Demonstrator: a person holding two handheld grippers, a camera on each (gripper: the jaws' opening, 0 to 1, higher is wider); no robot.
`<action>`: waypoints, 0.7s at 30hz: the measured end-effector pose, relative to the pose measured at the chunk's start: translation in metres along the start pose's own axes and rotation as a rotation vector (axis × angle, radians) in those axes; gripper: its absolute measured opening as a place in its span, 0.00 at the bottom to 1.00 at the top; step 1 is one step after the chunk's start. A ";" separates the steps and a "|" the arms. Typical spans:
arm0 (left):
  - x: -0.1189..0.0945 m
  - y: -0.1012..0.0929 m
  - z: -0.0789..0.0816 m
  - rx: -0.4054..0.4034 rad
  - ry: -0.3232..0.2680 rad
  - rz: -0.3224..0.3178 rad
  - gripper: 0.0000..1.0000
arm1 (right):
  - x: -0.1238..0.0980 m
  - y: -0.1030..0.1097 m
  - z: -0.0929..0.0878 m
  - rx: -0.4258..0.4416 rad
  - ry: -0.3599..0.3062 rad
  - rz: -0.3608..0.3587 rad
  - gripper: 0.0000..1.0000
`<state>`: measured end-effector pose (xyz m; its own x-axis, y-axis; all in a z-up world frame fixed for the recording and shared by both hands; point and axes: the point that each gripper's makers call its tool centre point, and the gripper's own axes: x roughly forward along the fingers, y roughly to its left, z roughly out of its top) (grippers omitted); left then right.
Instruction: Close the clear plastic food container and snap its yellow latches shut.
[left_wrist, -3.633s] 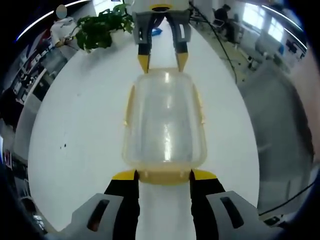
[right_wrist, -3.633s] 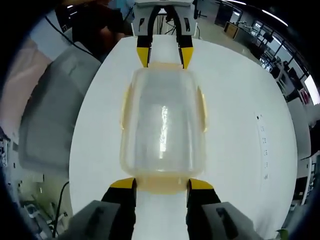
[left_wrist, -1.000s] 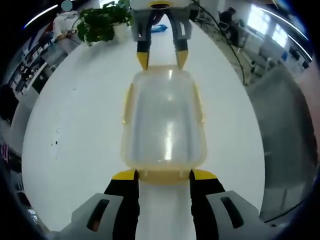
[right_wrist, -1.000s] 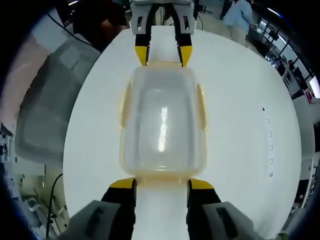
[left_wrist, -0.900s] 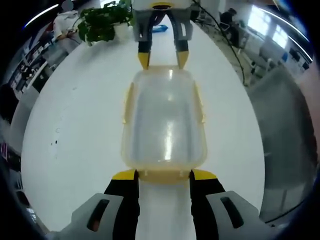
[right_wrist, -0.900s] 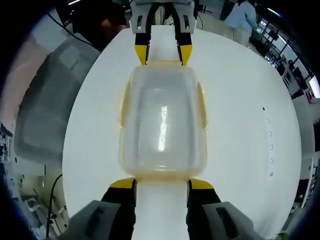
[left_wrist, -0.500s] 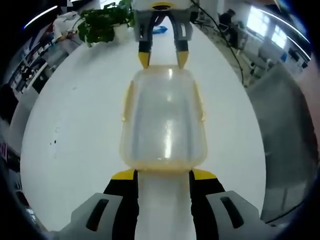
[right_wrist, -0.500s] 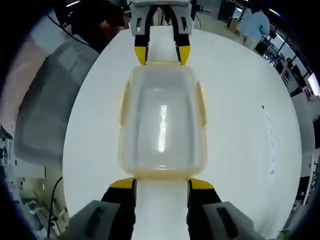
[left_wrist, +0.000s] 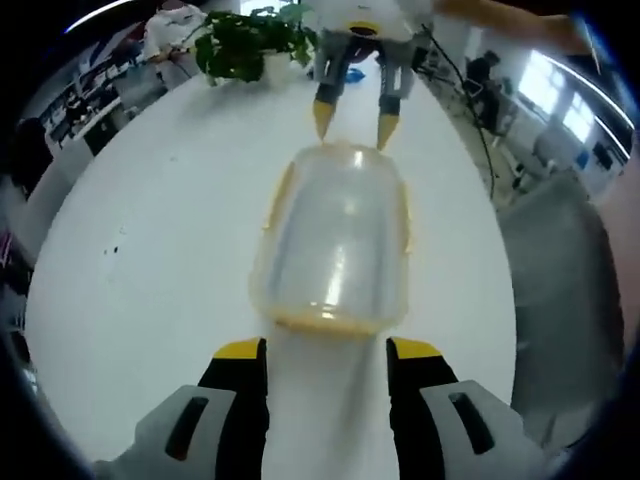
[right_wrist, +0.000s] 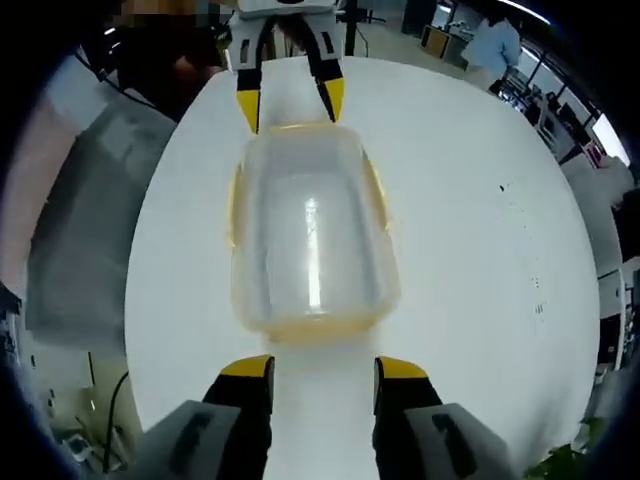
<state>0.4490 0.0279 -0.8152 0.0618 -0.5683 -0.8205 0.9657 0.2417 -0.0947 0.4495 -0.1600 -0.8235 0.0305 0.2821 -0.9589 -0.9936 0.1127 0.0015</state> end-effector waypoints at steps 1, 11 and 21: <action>-0.001 0.001 0.000 -0.021 -0.009 0.002 0.45 | -0.002 -0.001 0.000 0.025 -0.011 -0.008 0.37; -0.012 0.014 0.014 -0.214 -0.142 0.079 0.45 | -0.015 -0.006 0.009 0.168 -0.124 -0.076 0.37; -0.022 0.024 0.028 -0.325 -0.216 0.186 0.44 | -0.018 -0.007 0.020 0.241 -0.207 -0.121 0.36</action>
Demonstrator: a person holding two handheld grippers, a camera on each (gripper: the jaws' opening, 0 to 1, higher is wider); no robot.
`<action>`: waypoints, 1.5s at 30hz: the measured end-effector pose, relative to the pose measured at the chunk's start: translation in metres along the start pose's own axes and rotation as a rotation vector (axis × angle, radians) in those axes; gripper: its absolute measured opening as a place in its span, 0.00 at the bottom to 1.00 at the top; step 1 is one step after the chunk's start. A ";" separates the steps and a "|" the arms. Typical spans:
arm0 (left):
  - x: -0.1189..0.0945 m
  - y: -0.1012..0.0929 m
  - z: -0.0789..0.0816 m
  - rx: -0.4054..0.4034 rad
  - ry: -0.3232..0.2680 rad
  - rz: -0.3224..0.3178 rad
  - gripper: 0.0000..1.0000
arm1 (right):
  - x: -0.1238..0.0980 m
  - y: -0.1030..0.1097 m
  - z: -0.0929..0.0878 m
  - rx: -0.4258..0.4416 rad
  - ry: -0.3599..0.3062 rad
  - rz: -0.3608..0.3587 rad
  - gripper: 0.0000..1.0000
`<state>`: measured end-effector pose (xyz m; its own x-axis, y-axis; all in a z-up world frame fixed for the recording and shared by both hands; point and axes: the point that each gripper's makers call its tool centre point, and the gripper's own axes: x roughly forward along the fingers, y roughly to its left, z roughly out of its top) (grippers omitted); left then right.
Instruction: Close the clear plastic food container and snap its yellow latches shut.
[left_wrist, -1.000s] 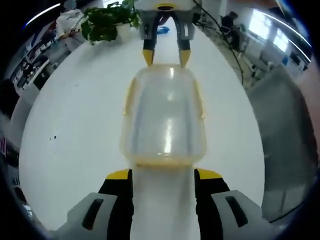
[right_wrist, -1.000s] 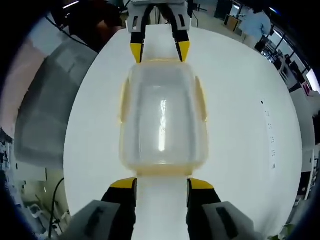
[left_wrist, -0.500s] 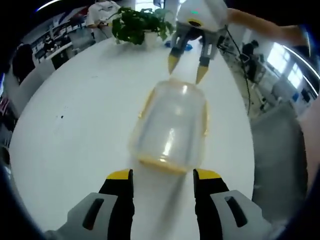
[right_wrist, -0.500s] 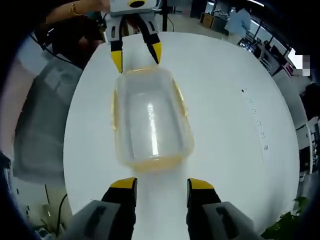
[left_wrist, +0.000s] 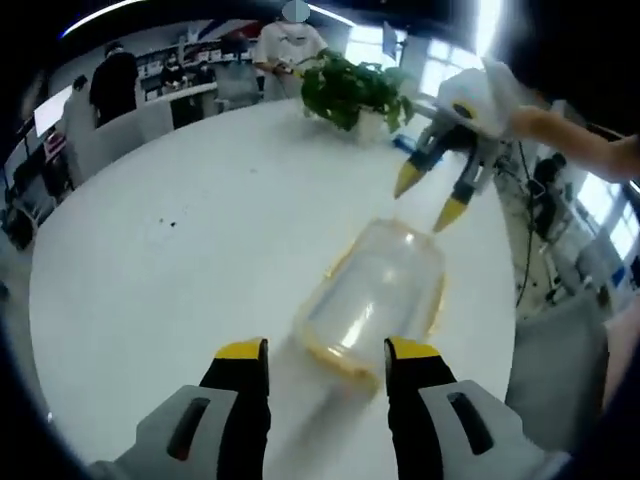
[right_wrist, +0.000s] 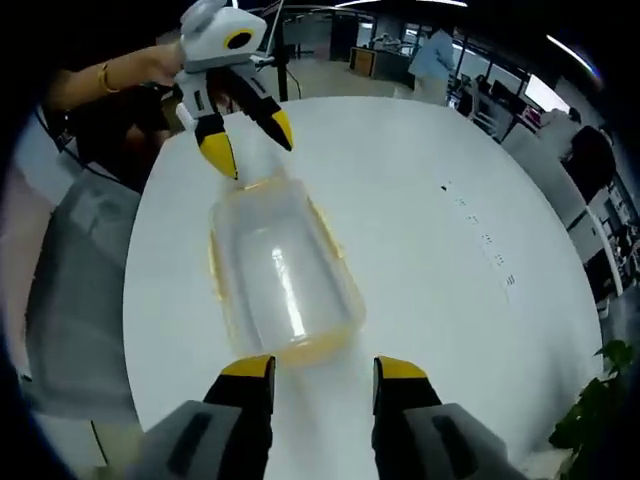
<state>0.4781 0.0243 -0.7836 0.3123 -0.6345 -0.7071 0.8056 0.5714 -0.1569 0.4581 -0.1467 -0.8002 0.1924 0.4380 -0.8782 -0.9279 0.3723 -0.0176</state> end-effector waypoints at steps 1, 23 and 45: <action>0.000 0.000 0.000 -0.003 -0.001 0.001 0.44 | 0.000 0.000 0.002 0.015 -0.010 -0.006 0.36; 0.008 0.004 -0.022 -0.223 -0.057 0.100 0.47 | 0.009 -0.001 -0.003 0.382 -0.108 -0.088 0.36; 0.018 -0.001 -0.034 -0.333 -0.104 0.110 0.48 | 0.018 0.006 0.000 0.532 -0.150 -0.059 0.32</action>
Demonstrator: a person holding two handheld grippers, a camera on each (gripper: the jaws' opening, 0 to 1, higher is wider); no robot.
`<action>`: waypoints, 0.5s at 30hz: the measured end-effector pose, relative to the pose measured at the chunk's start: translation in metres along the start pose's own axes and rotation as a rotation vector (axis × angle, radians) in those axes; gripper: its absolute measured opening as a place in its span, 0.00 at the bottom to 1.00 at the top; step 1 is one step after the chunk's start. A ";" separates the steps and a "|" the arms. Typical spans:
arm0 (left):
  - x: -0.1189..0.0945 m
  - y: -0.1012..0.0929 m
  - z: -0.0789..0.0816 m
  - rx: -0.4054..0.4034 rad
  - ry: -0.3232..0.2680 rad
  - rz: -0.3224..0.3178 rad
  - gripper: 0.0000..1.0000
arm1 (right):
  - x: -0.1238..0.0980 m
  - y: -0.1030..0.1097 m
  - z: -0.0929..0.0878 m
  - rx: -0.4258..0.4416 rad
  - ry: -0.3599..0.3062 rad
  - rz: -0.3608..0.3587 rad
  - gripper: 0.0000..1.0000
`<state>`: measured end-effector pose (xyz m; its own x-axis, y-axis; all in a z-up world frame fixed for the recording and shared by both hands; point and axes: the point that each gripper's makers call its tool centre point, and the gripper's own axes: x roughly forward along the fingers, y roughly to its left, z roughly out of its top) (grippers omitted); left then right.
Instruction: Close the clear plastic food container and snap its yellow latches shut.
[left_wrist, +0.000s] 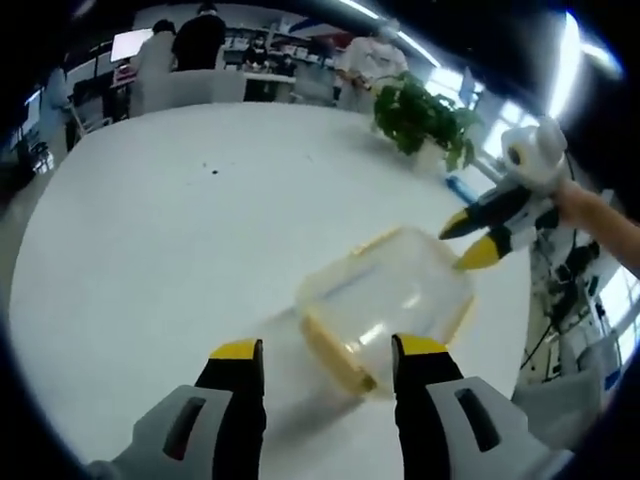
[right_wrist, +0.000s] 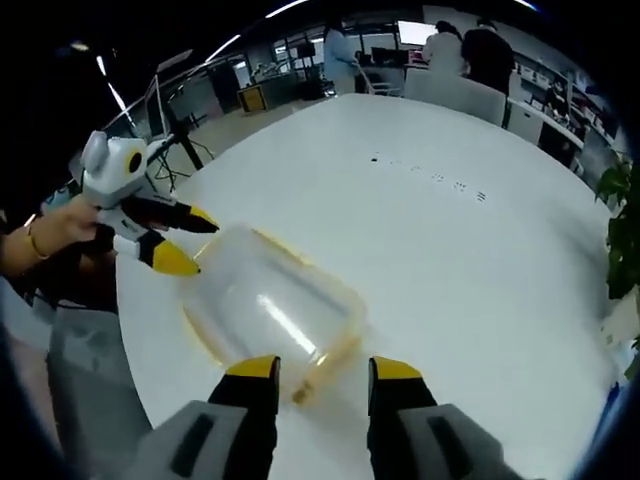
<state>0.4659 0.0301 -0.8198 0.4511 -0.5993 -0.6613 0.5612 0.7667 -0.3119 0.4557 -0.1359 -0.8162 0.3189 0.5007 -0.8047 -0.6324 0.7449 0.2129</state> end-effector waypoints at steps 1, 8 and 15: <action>0.000 0.000 0.000 -0.003 -0.001 -0.001 0.47 | 0.000 0.001 0.000 0.006 -0.001 0.004 0.32; 0.003 -0.009 -0.001 -0.056 -0.017 -0.045 0.37 | 0.004 0.006 0.000 0.076 -0.015 0.047 0.32; 0.006 -0.012 -0.001 -0.099 -0.026 -0.062 0.34 | 0.007 0.009 -0.001 0.114 -0.029 0.080 0.34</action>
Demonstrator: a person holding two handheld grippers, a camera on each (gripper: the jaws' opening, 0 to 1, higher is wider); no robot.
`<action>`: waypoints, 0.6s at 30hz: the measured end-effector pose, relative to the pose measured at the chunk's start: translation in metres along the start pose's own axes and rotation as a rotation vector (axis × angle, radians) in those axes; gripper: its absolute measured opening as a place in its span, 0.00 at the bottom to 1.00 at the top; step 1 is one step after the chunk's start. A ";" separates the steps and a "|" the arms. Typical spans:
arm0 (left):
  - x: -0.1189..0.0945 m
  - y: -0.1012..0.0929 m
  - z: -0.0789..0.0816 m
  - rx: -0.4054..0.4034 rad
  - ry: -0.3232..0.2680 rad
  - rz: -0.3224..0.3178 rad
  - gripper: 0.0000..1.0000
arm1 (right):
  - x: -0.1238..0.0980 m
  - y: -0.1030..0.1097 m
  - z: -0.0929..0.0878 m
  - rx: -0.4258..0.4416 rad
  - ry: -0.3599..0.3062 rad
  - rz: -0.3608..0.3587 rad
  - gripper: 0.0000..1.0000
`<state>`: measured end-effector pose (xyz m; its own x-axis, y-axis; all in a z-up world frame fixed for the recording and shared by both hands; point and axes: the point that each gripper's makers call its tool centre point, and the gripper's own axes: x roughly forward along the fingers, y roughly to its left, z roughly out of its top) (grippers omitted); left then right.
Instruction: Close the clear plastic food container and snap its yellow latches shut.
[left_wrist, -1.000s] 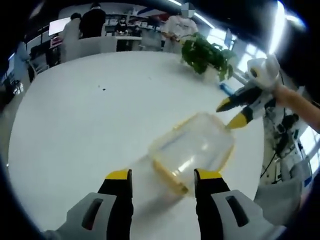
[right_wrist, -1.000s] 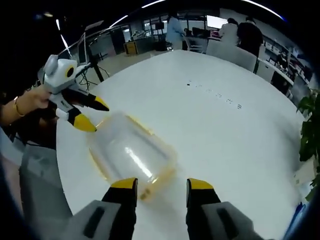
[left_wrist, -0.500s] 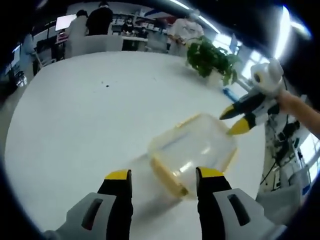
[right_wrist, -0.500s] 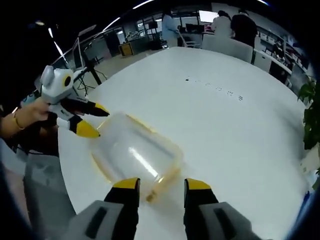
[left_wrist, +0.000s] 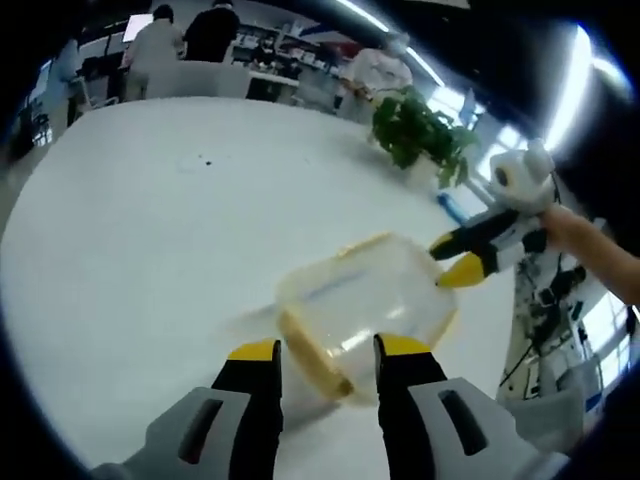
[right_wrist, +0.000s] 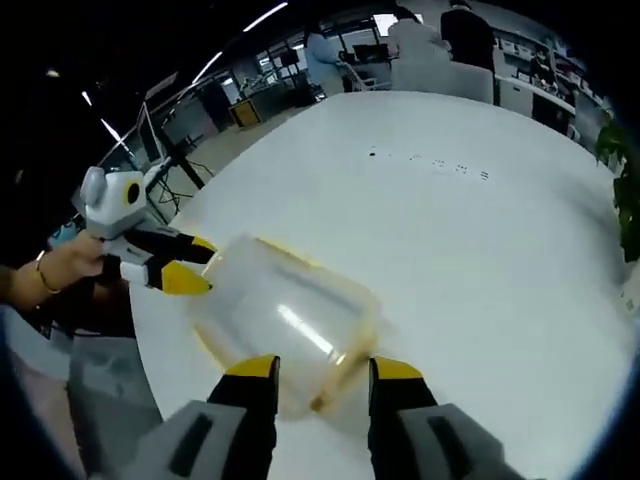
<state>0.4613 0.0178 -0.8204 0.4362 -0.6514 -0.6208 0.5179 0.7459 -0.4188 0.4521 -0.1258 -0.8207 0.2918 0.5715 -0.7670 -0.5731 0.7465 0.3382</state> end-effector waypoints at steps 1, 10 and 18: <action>0.000 -0.001 0.000 -0.008 -0.001 -0.004 0.34 | 0.000 0.000 0.000 0.003 -0.003 0.006 0.34; 0.002 -0.002 0.000 -0.029 -0.003 -0.011 0.33 | 0.001 0.001 0.000 0.031 0.001 0.022 0.34; 0.003 -0.003 -0.001 -0.025 -0.001 -0.006 0.32 | 0.005 0.002 0.001 0.046 0.042 0.047 0.34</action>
<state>0.4601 0.0134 -0.8215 0.4335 -0.6562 -0.6176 0.5023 0.7450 -0.4389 0.4529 -0.1208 -0.8239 0.2325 0.5919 -0.7718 -0.5495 0.7347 0.3979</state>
